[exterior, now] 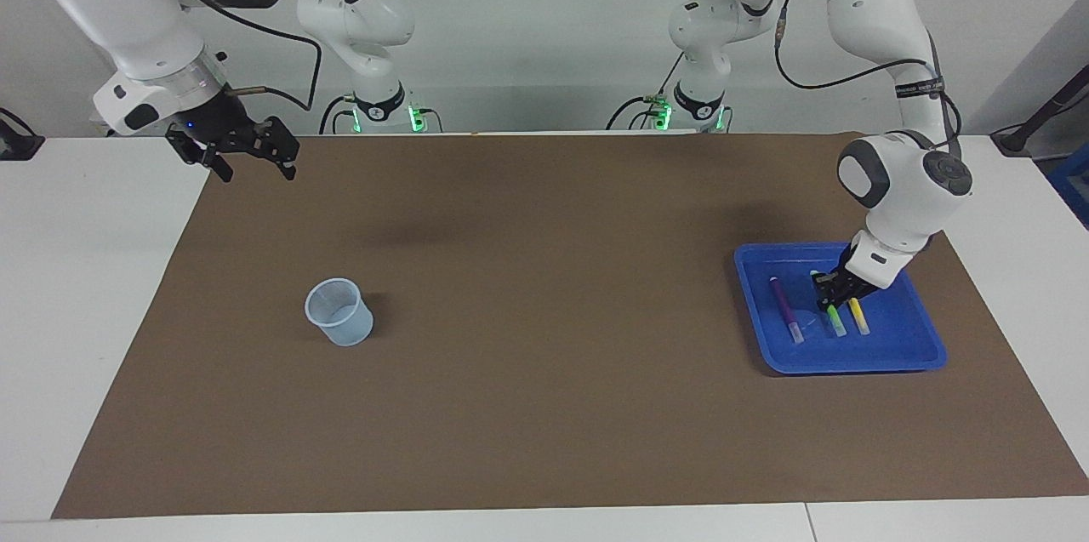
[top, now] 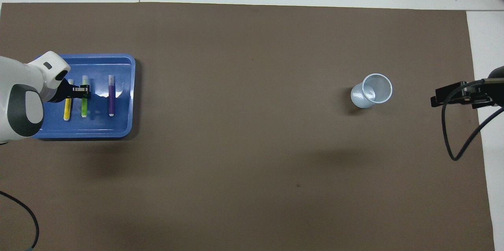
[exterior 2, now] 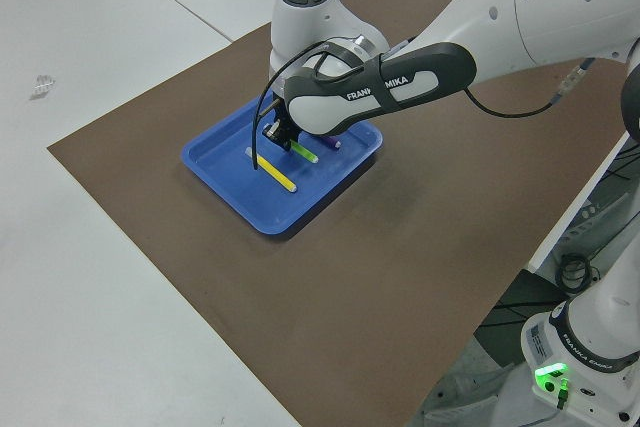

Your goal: Right arm passes pens to left for tray arrangement

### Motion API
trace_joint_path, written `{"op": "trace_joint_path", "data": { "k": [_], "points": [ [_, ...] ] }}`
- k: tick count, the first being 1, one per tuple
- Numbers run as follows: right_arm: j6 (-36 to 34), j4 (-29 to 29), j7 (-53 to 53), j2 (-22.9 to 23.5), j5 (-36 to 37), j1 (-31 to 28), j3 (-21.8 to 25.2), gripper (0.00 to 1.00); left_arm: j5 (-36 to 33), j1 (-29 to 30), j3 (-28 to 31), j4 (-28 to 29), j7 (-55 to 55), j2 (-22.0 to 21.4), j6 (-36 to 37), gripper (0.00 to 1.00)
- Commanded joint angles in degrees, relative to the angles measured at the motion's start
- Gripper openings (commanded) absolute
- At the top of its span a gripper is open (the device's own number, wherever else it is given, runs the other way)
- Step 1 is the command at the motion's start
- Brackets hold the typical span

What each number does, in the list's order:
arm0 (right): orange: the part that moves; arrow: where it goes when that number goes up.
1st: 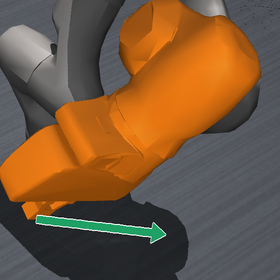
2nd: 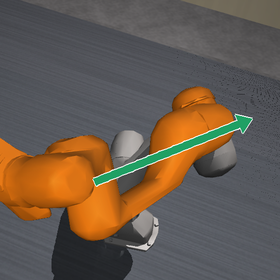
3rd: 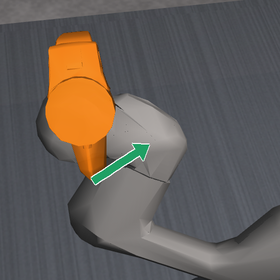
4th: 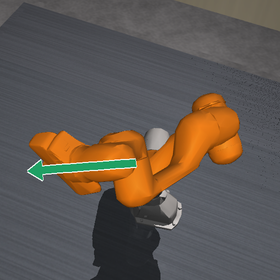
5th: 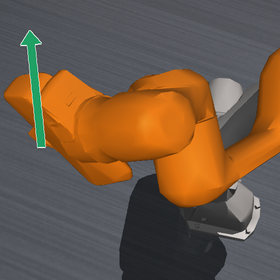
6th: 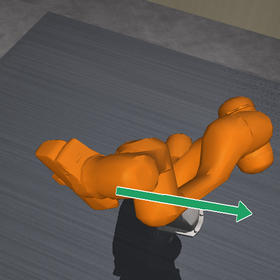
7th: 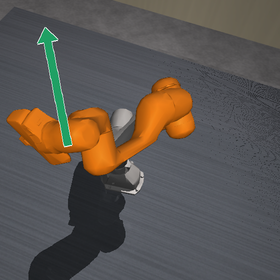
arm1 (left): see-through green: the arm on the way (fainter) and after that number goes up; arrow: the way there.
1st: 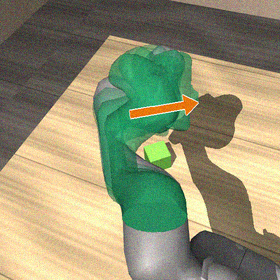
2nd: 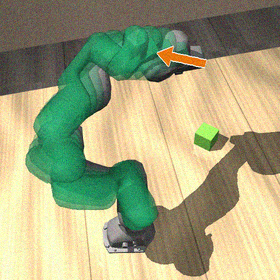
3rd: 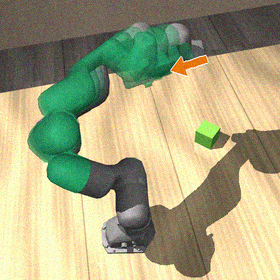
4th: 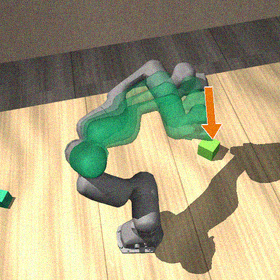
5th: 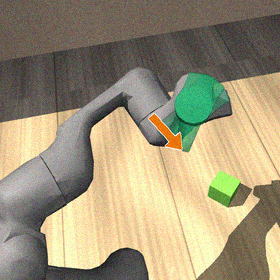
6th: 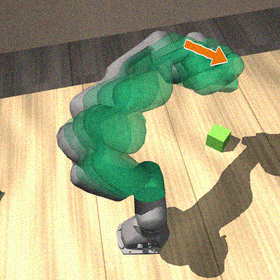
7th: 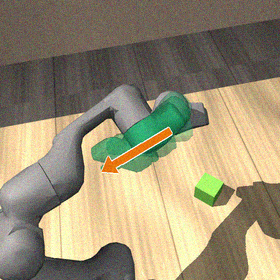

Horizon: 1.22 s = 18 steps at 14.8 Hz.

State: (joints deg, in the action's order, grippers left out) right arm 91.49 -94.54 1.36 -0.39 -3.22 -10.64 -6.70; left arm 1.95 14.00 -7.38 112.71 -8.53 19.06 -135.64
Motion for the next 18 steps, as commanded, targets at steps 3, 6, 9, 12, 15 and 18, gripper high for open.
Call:
{"op": "trace_joint_path", "data": {
  "k": [3, 6, 9, 12, 15, 18],
  "points": [
    [1.76, -2.13, 1.45, -1.63, 1.03, -0.34, -0.51, 1.00, -1.07, 0.15, -0.35, 1.02, 0.71, -0.16, -1.56, 0.00],
    [2.02, -2.31, 1.36, -1.89, 1.03, -0.43, -0.51, 1.00, -1.07, -0.55, -0.35, 0.94, 0.62, -0.16, -1.56, 0.00],
    [1.94, -2.31, 1.36, -1.89, 1.03, -0.61, -0.42, 1.00, -1.07, -0.56, -0.35, 0.94, 0.53, -0.16, -1.56, 0.17],
    [2.02, -2.31, 1.19, -1.89, 1.03, -0.35, -0.51, 1.00, -1.07, -0.64, -0.35, 0.94, 0.36, -0.16, -1.56, 0.25],
    [2.02, -2.31, 1.18, -1.89, 1.03, -0.17, -0.51, 1.00, -1.07, -0.56, -0.35, 0.94, 0.36, -0.16, -1.47, 0.25],
    [1.94, -2.31, 1.18, -1.89, 1.03, -0.17, -0.51, 1.00, -1.07, -0.64, -0.35, -0.72, 0.45, -0.08, 0.02, 0.24]
  ]
}}
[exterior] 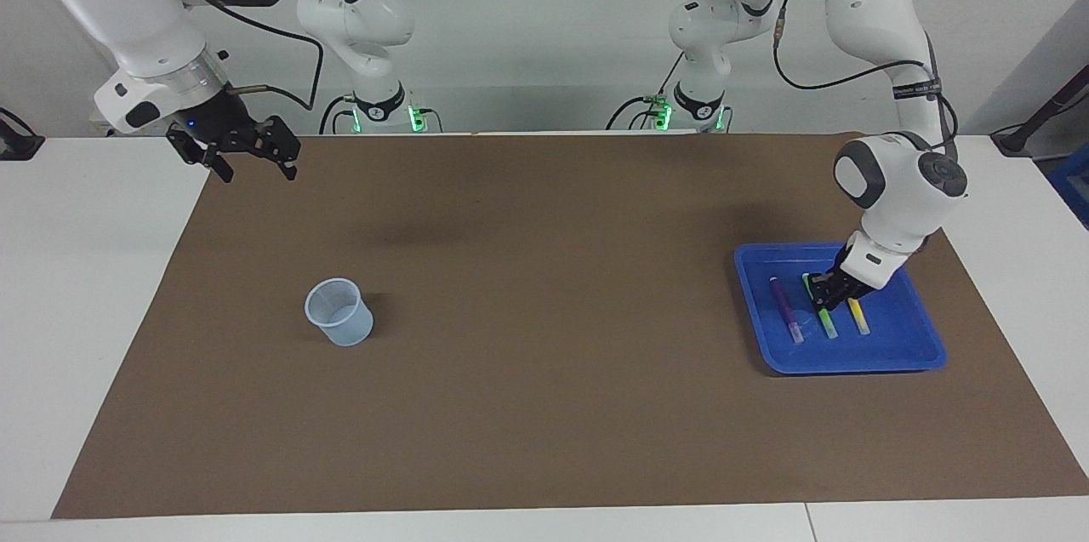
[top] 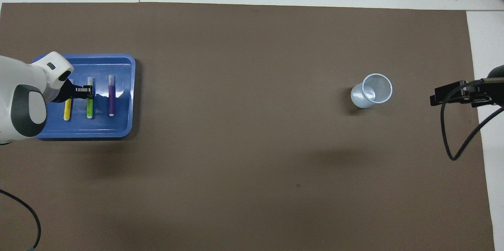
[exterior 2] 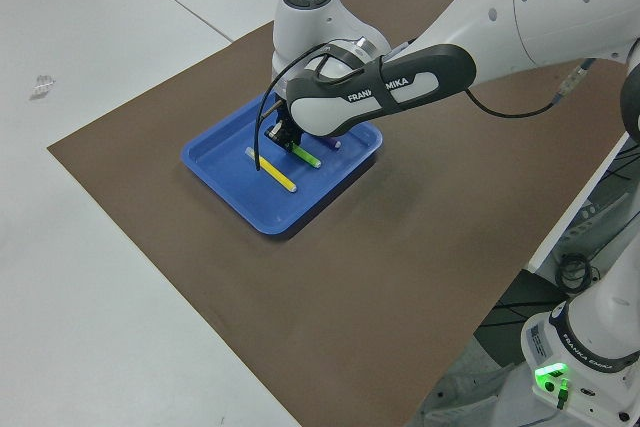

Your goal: Right arm passes pens to left for tray arrangement

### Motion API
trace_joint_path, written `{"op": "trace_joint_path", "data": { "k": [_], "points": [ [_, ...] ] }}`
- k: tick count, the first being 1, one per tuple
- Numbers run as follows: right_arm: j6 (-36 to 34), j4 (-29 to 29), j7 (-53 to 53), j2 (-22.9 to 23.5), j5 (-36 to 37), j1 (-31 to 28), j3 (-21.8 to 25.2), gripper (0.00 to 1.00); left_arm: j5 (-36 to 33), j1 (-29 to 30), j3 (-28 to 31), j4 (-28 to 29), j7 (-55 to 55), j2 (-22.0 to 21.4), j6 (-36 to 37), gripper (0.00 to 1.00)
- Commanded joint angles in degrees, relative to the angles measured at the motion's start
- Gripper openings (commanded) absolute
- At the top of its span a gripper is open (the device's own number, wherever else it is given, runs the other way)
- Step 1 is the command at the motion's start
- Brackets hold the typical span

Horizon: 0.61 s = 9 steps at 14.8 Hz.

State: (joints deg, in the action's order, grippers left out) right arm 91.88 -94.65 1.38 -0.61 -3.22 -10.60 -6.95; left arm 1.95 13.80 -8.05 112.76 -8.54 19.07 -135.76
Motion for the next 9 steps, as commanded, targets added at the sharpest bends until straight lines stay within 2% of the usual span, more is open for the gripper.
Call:
{"op": "trace_joint_path", "data": {
  "k": [1, 5, 9],
  "points": [
    [1.38, -2.20, 1.17, -1.68, 0.94, -0.21, -0.25, 1.00, -1.07, -0.45, 0.31, -2.52, 0.46, 0.00, 2.06, 0.24],
    [1.38, -2.20, 1.09, -1.76, 1.03, -0.38, -0.25, 1.00, -1.07, -1.67, 0.31, -10.35, 0.81, 1.15, 11.03, 0.24],
    [1.64, -2.20, 1.08, -1.68, 1.03, -0.30, -0.25, 1.00, -0.99, -2.29, 0.14, -12.29, 2.99, -0.87, 15.87, 0.29]
  ]
}}
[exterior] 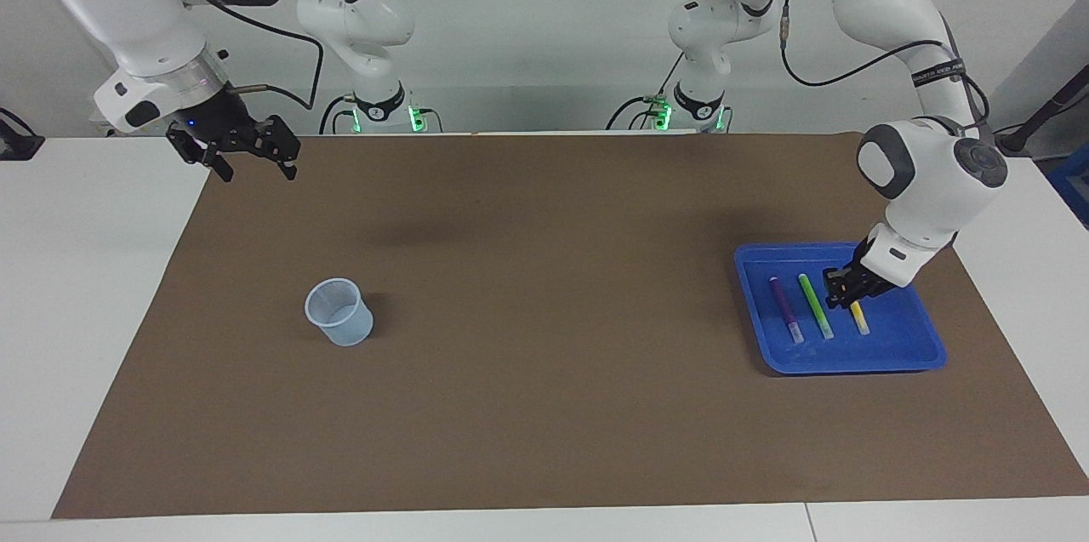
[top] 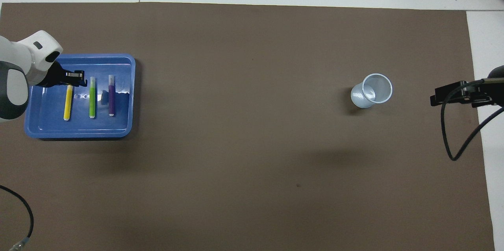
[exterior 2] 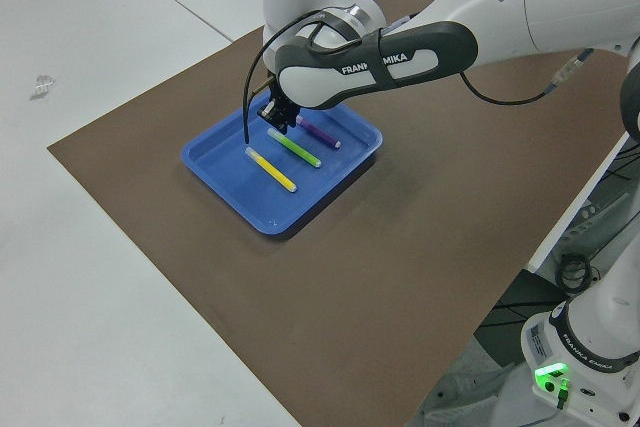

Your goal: Right arm passes pens to left for tray arrangement

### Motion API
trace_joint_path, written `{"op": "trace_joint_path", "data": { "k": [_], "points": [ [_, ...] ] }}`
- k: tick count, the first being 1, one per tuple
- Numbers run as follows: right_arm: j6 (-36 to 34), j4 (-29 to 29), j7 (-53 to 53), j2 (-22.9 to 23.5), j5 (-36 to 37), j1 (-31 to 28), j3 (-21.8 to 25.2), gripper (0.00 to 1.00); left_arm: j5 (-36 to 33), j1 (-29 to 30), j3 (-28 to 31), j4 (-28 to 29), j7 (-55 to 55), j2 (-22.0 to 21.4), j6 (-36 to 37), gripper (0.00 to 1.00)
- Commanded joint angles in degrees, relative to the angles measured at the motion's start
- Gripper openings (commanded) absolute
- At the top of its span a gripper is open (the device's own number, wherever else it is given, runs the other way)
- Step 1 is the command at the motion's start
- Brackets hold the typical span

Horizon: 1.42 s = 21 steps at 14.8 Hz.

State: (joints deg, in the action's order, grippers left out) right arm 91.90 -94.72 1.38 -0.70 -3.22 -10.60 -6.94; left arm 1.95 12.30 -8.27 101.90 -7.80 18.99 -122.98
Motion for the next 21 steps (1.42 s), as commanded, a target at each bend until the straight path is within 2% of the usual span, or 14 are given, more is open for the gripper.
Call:
{"op": "trace_joint_path", "data": {
  "k": [1, 6, 8, 9, 10, 11, 12, 16, 21],
  "points": [
    [1.01, -2.14, 1.00, -1.67, 1.03, -0.12, -0.27, 1.00, -0.90, -0.87, 0.27, -1.70, 4.09, -1.58, 4.57, 0.30],
    [1.61, -2.14, 1.00, -1.67, 1.03, -0.30, -0.27, 1.00, -0.46, -1.40, -0.08, -2.67, 7.89, -7.64, 16.60, 0.35],
    [1.70, -2.14, 1.08, -1.58, 1.03, -0.12, -0.27, 1.00, -0.28, -1.49, -0.17, -2.67, 7.89, -10.10, 20.83, 0.42],
    [1.53, -2.14, 1.08, -1.67, 1.03, -0.12, -0.27, 1.00, -0.28, -1.57, -0.17, -2.67, 7.89, -11.16, 22.50, 0.50],
    [1.27, -2.23, 1.08, -1.67, 0.94, -0.12, -0.27, 1.00, -0.28, -1.58, -0.08, -2.67, 7.89, -12.56, 24.69, 0.64],
    [1.26, -2.14, 1.08, -1.67, 1.03, -0.12, -0.27, 1.00, -0.28, -1.66, -0.08, -2.59, 7.97, -13.79, 26.37, 0.90],
    [1.35, -2.14, 1.08, -1.67, 0.94, -0.12, -0.27, 1.00, -0.28, -1.66, -0.17, -2.24, 7.97, -15.28, 27.86, 1.00],
    [1.61, -2.14, 1.08, -1.67, 1.03, -0.47, -0.27, 1.00, -0.28, -1.75, -0.17, -1.71, 11.84, -22.05, 33.93, 1.00],
    [0.92, -2.14, 1.00, -1.67, 1.03, -0.12, -0.27, 1.00, -0.28, -2.89, -0.43, -1.88, 11.84, -26.19, 41.58, 1.00]
  ]
}}
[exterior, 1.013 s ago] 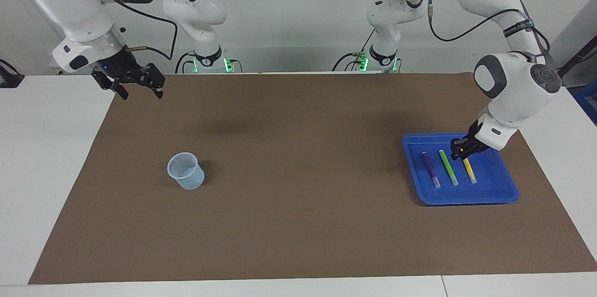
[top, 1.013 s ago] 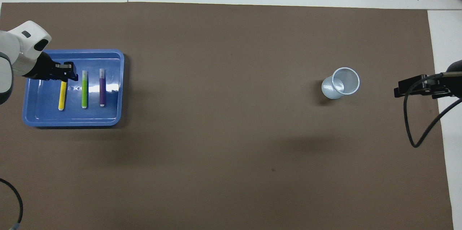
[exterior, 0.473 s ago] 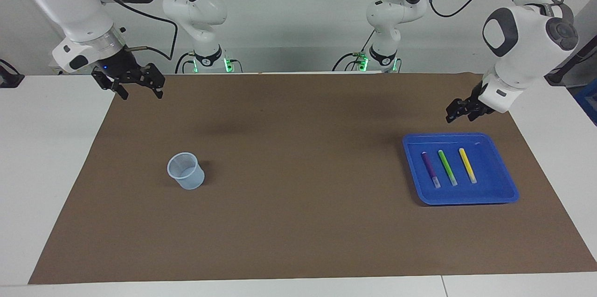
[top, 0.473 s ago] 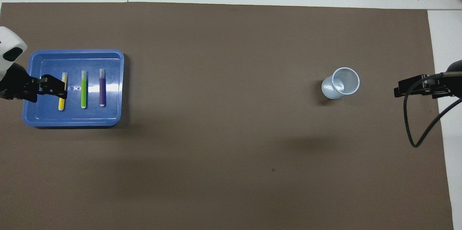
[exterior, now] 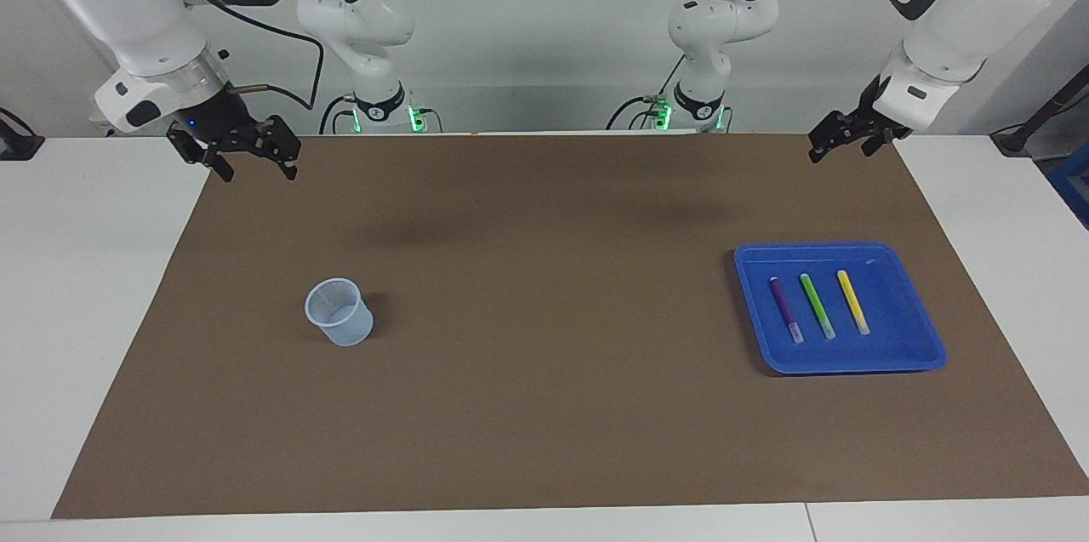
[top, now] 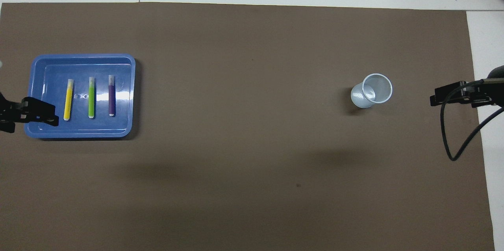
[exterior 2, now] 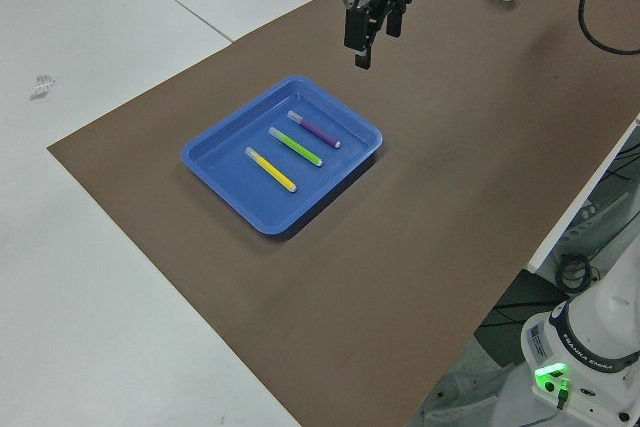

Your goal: Right arm passes pens to left for tray arrangement

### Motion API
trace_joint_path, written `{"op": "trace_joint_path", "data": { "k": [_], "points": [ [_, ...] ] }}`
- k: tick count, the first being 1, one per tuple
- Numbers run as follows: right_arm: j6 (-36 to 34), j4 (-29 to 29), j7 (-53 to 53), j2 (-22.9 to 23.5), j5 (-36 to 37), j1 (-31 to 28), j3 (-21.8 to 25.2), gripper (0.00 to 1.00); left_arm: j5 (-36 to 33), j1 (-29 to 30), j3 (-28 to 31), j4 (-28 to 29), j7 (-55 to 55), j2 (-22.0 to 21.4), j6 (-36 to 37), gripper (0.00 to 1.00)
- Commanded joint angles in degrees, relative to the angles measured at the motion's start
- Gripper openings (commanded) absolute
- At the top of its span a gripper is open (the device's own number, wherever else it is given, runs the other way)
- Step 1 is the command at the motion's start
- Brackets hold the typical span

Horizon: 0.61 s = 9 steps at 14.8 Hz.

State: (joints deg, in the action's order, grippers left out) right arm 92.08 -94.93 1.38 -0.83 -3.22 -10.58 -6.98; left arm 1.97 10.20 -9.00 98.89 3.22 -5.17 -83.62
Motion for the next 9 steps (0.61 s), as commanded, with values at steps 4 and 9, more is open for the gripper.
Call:
{"op": "trace_joint_path", "data": {
  "k": [4, 9],
  "points": [
    [1.35, -1.93, 1.00, -1.55, 0.94, -0.15, -0.22, 1.00, -0.73, -5.79, 1.53, 1.13, 0.82, -1.95, 0.21, 1.00],
    [1.35, -1.93, 1.26, -1.46, 0.94, -0.50, -0.22, 1.00, -0.82, -10.96, 4.42, -1.14, 0.56, 1.72, -2.95, 1.00]
  ]
}}
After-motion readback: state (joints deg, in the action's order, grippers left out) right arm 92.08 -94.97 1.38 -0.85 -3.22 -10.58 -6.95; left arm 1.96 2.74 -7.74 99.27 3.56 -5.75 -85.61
